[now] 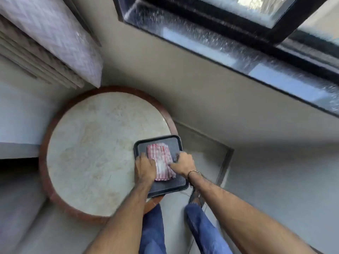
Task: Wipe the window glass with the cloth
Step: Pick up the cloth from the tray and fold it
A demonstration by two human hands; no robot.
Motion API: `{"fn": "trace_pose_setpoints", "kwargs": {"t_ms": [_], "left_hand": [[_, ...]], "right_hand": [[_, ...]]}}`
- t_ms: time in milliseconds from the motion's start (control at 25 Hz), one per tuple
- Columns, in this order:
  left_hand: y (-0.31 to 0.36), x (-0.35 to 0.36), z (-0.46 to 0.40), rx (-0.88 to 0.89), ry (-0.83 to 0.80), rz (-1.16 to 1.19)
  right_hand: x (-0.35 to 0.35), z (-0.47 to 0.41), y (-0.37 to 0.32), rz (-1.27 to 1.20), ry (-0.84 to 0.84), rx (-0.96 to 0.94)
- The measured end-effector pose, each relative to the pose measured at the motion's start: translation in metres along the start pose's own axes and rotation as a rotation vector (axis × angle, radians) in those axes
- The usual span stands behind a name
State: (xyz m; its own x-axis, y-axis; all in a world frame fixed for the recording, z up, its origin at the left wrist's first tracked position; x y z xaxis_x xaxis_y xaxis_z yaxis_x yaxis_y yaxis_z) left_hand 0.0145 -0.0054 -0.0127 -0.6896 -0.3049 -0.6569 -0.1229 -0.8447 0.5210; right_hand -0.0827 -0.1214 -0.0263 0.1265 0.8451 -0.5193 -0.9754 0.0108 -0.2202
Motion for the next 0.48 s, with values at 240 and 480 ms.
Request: {"fn": "trace_pose_setpoints", "kwargs": {"t_ms": [240, 480], "left_hand": [[-0.020, 0.034, -0.037, -0.091, 0.115, 0.108], [0.024, -0.017, -0.007, -0.078, 0.014, 0.401]], "right_hand": [[0.044, -0.037, -0.002, -0.129, -0.002, 0.008], [-0.011, 0.004, -0.010, -0.439, -0.153, 0.104]]}}
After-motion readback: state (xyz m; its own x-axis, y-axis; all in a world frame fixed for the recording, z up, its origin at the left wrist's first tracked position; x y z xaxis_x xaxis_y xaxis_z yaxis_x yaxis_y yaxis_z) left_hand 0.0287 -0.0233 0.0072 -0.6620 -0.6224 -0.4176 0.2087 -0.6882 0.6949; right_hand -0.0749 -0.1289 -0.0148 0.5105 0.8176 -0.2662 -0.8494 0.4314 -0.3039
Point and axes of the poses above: each hand's wrist, its own z-axis away from the middle knuckle, its own x-axis out of the palm, y = z × x, the point moved 2 cm from there along -z, towards the middle knuckle, and after that the axes turned 11 degrees about x, right-handed, at the moved point
